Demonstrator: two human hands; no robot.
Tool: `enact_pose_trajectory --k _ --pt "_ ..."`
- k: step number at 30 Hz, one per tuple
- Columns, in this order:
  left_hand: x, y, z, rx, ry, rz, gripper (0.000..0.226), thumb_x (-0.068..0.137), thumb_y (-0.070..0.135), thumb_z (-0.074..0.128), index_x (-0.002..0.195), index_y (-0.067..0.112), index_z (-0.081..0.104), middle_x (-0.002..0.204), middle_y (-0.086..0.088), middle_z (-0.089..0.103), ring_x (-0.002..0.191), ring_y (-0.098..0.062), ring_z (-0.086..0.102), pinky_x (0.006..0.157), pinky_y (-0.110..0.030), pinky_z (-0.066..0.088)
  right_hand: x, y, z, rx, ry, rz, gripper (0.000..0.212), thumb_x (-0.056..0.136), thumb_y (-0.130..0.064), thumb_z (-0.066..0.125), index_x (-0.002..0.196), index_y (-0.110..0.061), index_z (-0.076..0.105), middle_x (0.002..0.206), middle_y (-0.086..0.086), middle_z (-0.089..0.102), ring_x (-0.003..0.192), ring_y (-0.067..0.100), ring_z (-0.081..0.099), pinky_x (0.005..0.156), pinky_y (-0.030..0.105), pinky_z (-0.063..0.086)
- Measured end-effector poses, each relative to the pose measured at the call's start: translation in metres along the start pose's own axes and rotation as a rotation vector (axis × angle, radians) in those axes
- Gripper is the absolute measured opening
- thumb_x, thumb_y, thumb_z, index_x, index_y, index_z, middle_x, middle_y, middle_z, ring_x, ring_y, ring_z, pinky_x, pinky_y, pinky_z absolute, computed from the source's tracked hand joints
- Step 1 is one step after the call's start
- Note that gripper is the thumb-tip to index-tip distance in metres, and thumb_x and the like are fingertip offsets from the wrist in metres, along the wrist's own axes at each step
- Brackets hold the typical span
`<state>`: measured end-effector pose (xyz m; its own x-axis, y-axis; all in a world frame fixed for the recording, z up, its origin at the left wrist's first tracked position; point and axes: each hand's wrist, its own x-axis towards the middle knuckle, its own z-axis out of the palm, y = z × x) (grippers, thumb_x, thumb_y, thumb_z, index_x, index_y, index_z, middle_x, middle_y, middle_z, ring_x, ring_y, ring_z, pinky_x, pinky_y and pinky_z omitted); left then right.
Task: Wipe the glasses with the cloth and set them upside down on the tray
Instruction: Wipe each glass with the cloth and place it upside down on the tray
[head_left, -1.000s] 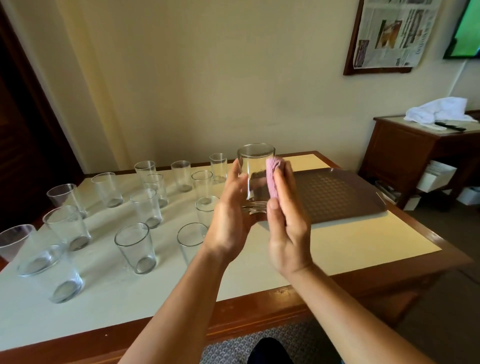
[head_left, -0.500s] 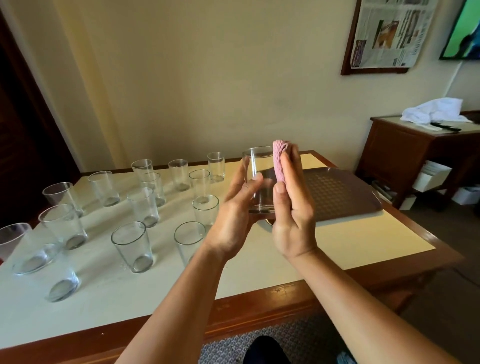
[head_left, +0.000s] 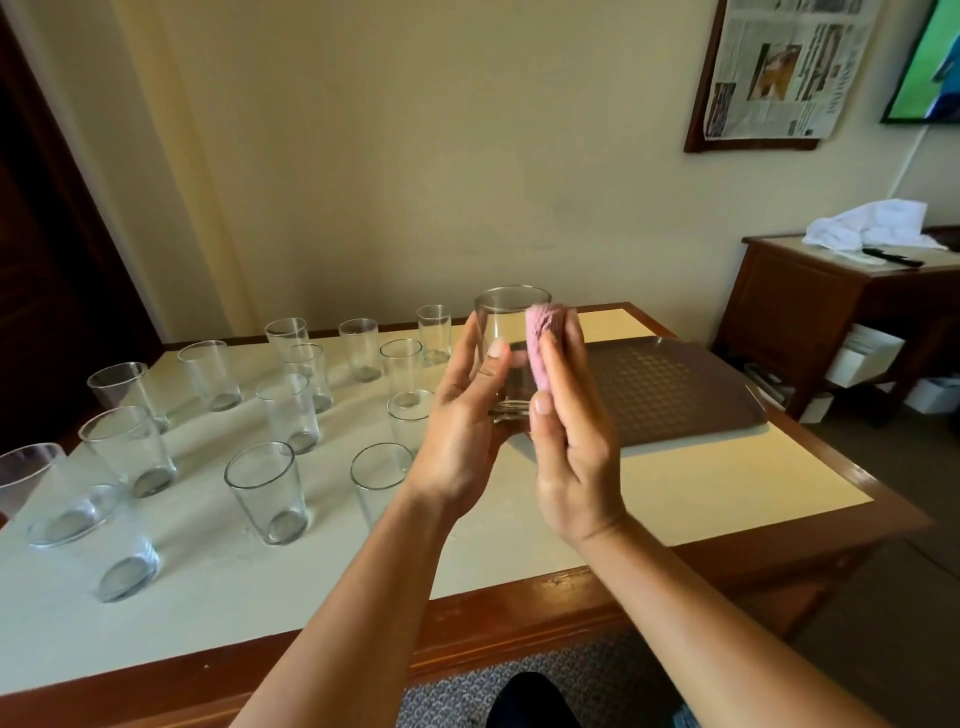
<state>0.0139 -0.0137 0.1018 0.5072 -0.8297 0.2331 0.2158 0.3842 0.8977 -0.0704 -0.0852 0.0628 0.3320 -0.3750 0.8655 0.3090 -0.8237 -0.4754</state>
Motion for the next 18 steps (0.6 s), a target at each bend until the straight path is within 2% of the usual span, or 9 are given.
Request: enact_pose_trajectory --k 3,6,8,9,11,13,14,16,18 --pt "0.001 -0.001 -0.002 -0.005 0.037 -0.011 0.065 0.099 0.039 0.057 0.159 0.019 0.04 0.126 -0.005 0.074 0.117 -0.022 0.069 0.101 -0.042 0.053 -0.031 0.001 0.007 0.023 -0.046 -0.015 0.051 0.104 0.002 0.04 0.154 0.001 0.029 0.165 0.021 0.023 0.151 0.05 0.024 0.114 0.069 0.035" --pt "-0.002 -0.003 -0.003 -0.005 -0.047 -0.02 0.052 0.109 0.044 0.041 0.158 0.027 0.041 0.14 -0.005 0.067 0.13 -0.025 0.064 0.103 -0.046 0.054 -0.015 0.003 0.003 0.031 -0.031 -0.013 0.05 0.103 0.003 0.04 0.153 0.003 0.031 0.163 0.03 0.023 0.151 0.05 0.024 0.116 0.066 0.033" --pt "-0.004 -0.002 0.0 -0.015 -0.06 -0.031 0.05 0.112 0.039 0.036 0.162 0.036 0.031 0.136 -0.002 0.07 0.128 -0.024 0.065 0.108 -0.052 0.051 0.009 0.001 -0.003 -0.004 0.03 0.005 0.048 0.103 0.004 0.039 0.15 0.004 0.031 0.161 0.032 0.024 0.152 0.047 0.024 0.122 0.057 0.03" --pt "-0.003 -0.002 0.001 -0.02 -0.046 -0.028 0.052 0.111 0.035 0.039 0.162 0.038 0.027 0.129 -0.001 0.074 0.124 -0.025 0.068 0.108 -0.053 0.049 0.016 0.001 -0.004 -0.019 0.051 0.006 0.048 0.103 0.003 0.039 0.15 0.004 0.031 0.161 0.032 0.025 0.152 0.045 0.024 0.124 0.053 0.028" --pt "0.0 -0.002 0.002 -0.039 -0.012 0.006 0.06 0.107 0.031 0.05 0.163 0.036 0.027 0.128 -0.006 0.073 0.118 -0.028 0.069 0.1 -0.048 0.054 0.013 -0.001 -0.003 -0.019 0.044 0.004 0.048 0.103 0.003 0.039 0.15 0.005 0.03 0.162 0.031 0.024 0.153 0.044 0.022 0.123 0.056 0.028" --pt "0.003 -0.001 0.001 -0.034 0.025 0.044 0.064 0.102 0.031 0.062 0.16 0.026 0.035 0.135 -0.008 0.068 0.115 -0.026 0.068 0.092 -0.039 0.057 -0.008 -0.003 0.004 0.009 -0.008 0.001 0.049 0.103 0.004 0.04 0.15 0.006 0.03 0.163 0.029 0.023 0.152 0.047 0.024 0.119 0.063 0.032" --pt "0.004 0.0 0.001 -0.016 0.03 0.047 0.061 0.101 0.032 0.063 0.156 0.019 0.041 0.13 -0.008 0.07 0.111 -0.024 0.069 0.092 -0.038 0.055 -0.018 -0.005 0.007 0.022 -0.029 0.001 0.048 0.103 0.003 0.04 0.15 0.007 0.03 0.163 0.027 0.023 0.151 0.048 0.025 0.118 0.064 0.033" --pt "0.003 0.001 -0.001 -0.009 0.007 0.028 0.051 0.105 0.04 0.056 0.146 0.01 0.053 0.123 -0.014 0.071 0.11 -0.025 0.068 0.097 -0.043 0.051 -0.027 -0.003 0.007 0.01 -0.026 -0.008 0.047 0.105 -0.001 0.04 0.15 0.008 0.031 0.164 0.022 0.025 0.151 0.048 0.026 0.12 0.058 0.032" --pt "0.0 0.0 -0.002 -0.022 -0.038 -0.01 0.049 0.111 0.043 0.039 0.146 0.015 0.056 0.133 -0.015 0.07 0.12 -0.028 0.067 0.104 -0.049 0.049 -0.011 -0.002 0.002 -0.007 0.013 -0.024 0.045 0.106 -0.003 0.039 0.149 0.01 0.032 0.162 0.025 0.027 0.152 0.046 0.025 0.124 0.049 0.028"
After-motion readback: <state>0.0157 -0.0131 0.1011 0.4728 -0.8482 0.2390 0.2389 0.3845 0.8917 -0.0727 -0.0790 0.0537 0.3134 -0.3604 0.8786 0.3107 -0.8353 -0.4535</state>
